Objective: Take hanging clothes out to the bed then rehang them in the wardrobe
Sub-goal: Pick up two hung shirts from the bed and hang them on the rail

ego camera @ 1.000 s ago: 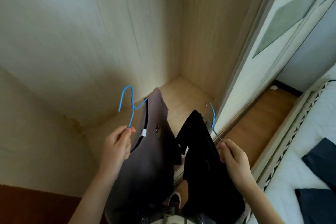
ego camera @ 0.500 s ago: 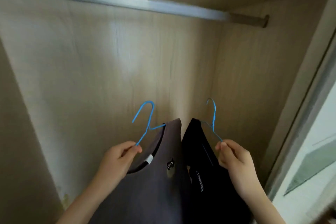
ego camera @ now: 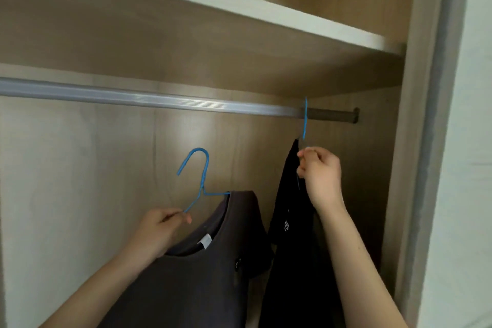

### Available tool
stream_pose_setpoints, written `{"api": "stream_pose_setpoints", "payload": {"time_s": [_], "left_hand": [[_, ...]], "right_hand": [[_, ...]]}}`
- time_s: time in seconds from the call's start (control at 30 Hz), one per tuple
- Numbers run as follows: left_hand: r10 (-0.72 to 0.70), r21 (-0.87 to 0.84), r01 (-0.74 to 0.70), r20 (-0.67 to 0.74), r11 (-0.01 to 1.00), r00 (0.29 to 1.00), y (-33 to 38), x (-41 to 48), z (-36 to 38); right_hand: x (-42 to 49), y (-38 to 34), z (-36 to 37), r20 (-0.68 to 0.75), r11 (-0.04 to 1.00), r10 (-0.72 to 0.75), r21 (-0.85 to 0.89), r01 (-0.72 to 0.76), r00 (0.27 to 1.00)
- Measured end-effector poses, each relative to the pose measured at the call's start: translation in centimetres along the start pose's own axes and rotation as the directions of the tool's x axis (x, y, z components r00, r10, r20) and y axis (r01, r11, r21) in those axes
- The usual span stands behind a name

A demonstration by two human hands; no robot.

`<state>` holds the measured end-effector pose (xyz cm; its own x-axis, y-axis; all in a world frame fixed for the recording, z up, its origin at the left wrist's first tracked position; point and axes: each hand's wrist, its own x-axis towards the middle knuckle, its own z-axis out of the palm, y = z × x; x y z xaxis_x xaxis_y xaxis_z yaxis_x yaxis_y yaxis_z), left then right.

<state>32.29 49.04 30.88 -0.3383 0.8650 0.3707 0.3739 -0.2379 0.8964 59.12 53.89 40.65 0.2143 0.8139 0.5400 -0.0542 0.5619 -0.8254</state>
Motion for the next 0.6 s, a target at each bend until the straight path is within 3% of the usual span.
{"api": "stream_pose_setpoints", "payload": {"time_s": [0.3,0.6], "left_hand": [[0.038,0.082,-0.038,-0.003,0.996,0.999,0.9,2.9,0.2],[0.052,0.118,-0.051,0.0,0.992,0.999,1.3,3.3,0.3]], "right_hand": [[8.3,1.4,2.2,-0.018,0.998,0.045,-0.042,-0.046,0.999],[10.3,4.5,2.3,0.01,0.99,0.138,-0.035,-0.138,0.99]]}}
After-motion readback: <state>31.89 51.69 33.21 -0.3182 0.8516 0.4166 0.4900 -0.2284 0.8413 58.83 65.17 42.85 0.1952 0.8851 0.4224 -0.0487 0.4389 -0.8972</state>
